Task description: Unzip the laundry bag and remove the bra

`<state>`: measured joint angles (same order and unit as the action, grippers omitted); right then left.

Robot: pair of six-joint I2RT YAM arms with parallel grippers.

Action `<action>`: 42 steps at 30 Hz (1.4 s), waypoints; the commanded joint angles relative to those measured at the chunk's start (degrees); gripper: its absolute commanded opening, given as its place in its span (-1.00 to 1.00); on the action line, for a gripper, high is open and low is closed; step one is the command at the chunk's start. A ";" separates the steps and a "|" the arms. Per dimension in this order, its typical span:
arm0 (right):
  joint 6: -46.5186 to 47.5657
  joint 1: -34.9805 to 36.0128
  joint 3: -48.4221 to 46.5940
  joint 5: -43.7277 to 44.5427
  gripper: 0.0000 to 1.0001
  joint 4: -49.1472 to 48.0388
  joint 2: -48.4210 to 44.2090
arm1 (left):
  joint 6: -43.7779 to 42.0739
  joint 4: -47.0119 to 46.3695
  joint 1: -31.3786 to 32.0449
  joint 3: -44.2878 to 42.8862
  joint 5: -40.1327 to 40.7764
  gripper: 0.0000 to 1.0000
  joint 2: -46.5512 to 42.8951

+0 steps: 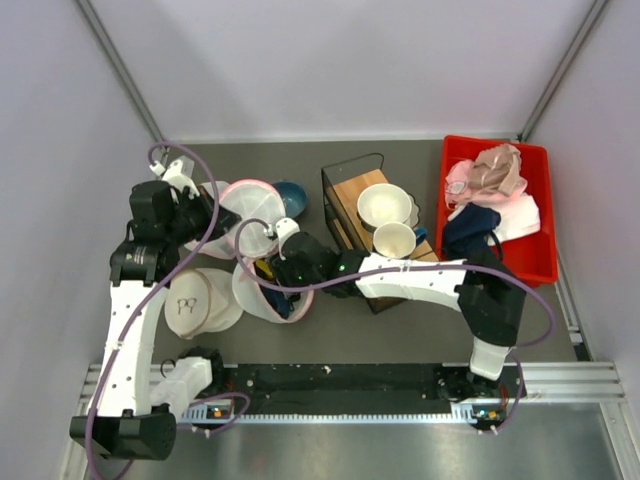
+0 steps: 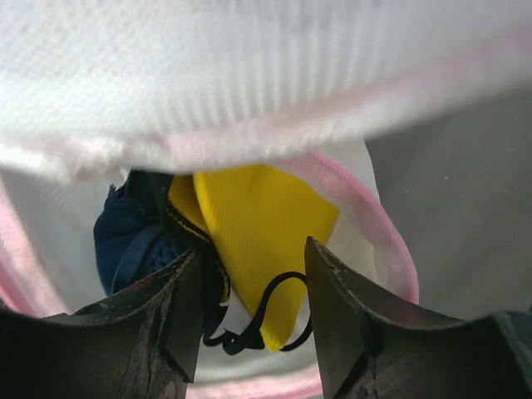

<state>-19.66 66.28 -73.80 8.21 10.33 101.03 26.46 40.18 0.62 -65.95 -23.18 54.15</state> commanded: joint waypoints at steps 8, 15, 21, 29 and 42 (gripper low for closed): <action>1.38 0.78 -5.48 2.25 -1.00 -4.26 2.77 | -0.88 -3.62 -0.18 0.65 -0.82 -1.00 -0.10; 2.96 0.78 0.32 2.51 -1.00 -2.69 -10.75 | -0.62 -3.27 -1.68 1.35 1.47 -1.00 1.39; 6.12 0.78 2.61 4.36 -1.00 -1.28 -22.71 | -0.27 -2.57 -1.85 1.79 3.57 -1.00 3.50; 4.11 -1.32 6.30 3.58 -1.00 -6.98 -33.08 | 0.96 -0.99 -1.77 0.83 6.12 -1.00 5.43; 2.17 -10.46 -0.46 6.99 -1.00 -3.73 -35.64 | 3.86 -2.04 -1.50 1.87 1.65 -1.00 7.46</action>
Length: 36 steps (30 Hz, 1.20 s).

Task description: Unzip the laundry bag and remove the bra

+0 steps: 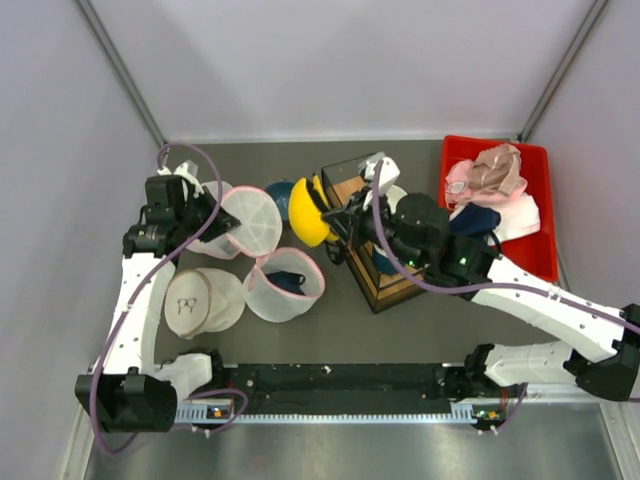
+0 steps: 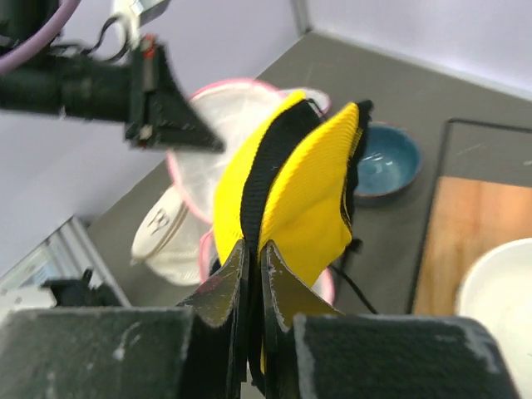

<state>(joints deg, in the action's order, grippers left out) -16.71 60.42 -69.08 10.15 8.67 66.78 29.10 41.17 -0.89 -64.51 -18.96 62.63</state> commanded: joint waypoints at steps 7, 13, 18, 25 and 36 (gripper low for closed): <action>-0.52 -15.32 -10.19 4.96 -1.00 -3.04 -0.95 | 0.60 -3.64 0.09 1.93 -3.19 -1.00 -1.99; 1.68 -27.09 -14.59 4.71 -1.00 -4.00 -1.39 | 0.60 -4.08 0.01 2.20 -3.63 -1.00 -2.07; -0.86 -39.13 -16.35 2.50 -1.00 -2.34 -1.13 | 0.08 -3.99 0.01 2.20 -3.45 -1.00 -2.43; -3.41 -54.60 -11.61 -5.11 -1.00 -0.84 2.02 | -0.54 -3.99 0.01 2.37 -4.06 -1.00 -2.52; -12.02 -67.80 -6.51 -22.54 -1.00 -2.08 18.55 | -0.98 -5.39 0.09 3.34 -5.56 -1.00 -1.90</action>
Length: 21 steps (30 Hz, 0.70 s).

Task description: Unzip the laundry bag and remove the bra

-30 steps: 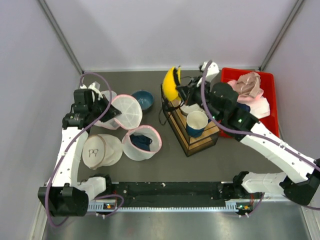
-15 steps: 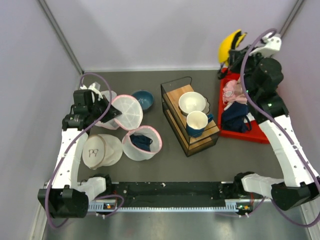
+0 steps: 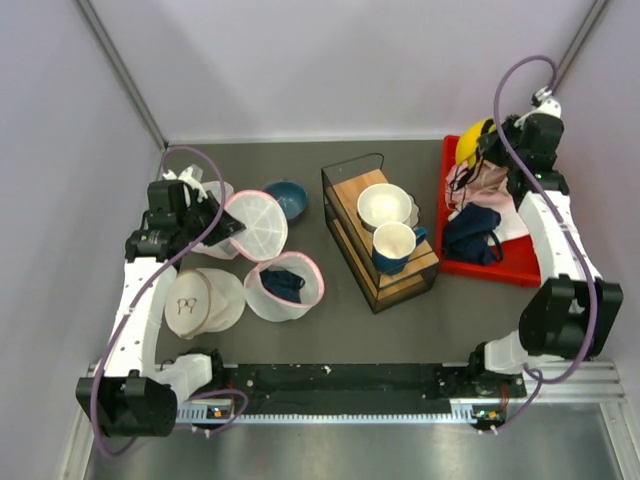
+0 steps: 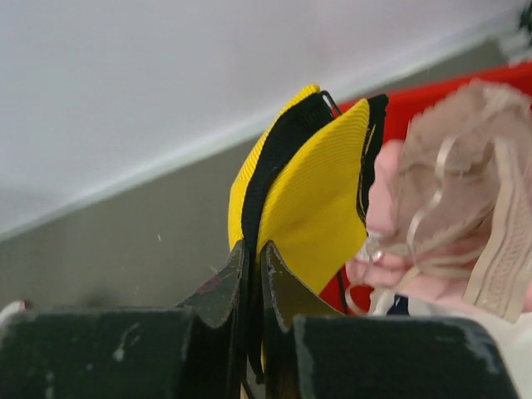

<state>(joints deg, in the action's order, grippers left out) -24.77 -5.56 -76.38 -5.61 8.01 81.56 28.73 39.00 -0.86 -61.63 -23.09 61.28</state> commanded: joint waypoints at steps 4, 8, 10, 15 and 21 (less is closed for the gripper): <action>-5.28 -2.96 5.35 -2.49 -1.00 -2.73 6.15 | -1.04 -3.32 -0.01 0.72 -1.25 -1.00 -0.54; -5.37 -4.45 5.54 -0.12 -1.00 -1.34 9.66 | -1.31 -3.32 -0.10 0.63 -1.34 -1.00 -0.54; -6.16 -5.60 2.83 1.03 -0.35 2.87 12.04 | -1.40 -3.41 0.07 0.72 -1.43 -1.00 -0.28; -5.55 -5.69 3.34 4.55 0.84 6.67 4.68 | -1.40 -3.41 -0.02 0.46 -2.13 -1.00 0.33; -0.46 -2.71 0.63 7.89 0.98 11.74 -11.41 | -2.01 -4.11 -0.02 0.10 -2.31 -1.00 -0.01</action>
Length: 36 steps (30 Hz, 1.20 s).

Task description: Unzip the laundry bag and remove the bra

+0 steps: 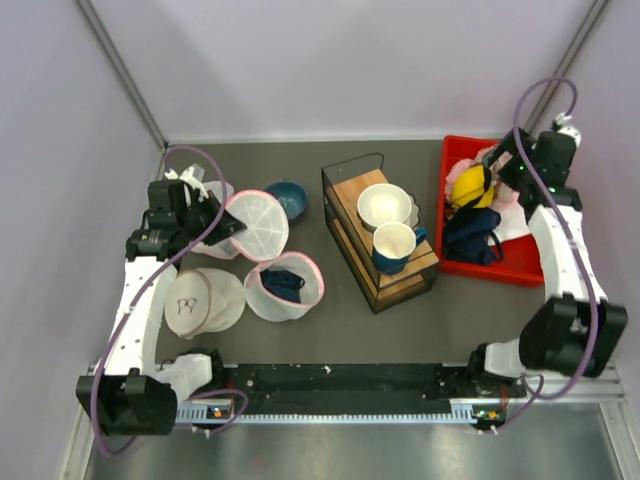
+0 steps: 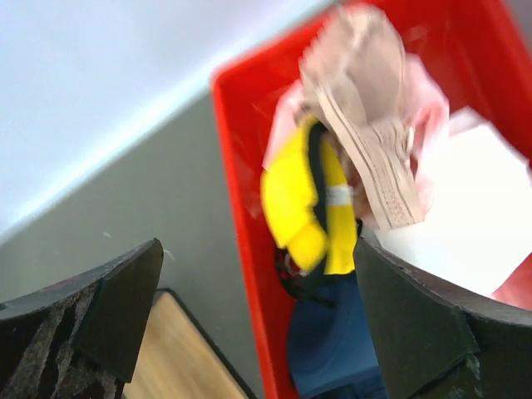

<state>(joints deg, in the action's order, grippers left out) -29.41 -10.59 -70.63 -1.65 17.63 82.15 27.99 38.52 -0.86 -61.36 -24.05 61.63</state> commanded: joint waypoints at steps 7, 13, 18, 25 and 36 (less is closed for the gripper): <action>9.63 14.96 -9.53 0.08 0.96 8.74 -18.86 | -1.53 -3.63 -0.02 -0.33 -1.00 -1.00 -0.28; 11.22 42.63 -5.93 1.47 0.86 8.30 -18.08 | -2.67 -3.02 -0.02 -0.51 0.32 -1.00 -0.72; 9.99 59.26 -5.22 3.50 0.78 3.57 -11.59 | -2.24 -3.54 -0.01 -0.34 -0.02 -1.00 -0.63; 9.11 72.37 -12.51 0.95 0.80 3.02 5.90 | -1.44 -4.86 -0.01 0.02 0.41 -1.00 -0.28; 3.92 73.61 -12.96 -0.02 0.60 2.50 16.46 | -2.24 -4.25 -0.01 0.19 0.68 -1.00 -0.10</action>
<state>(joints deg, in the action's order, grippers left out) -23.68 63.09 -81.43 -1.85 22.31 97.91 26.63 36.75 -0.86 -61.36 -23.05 61.65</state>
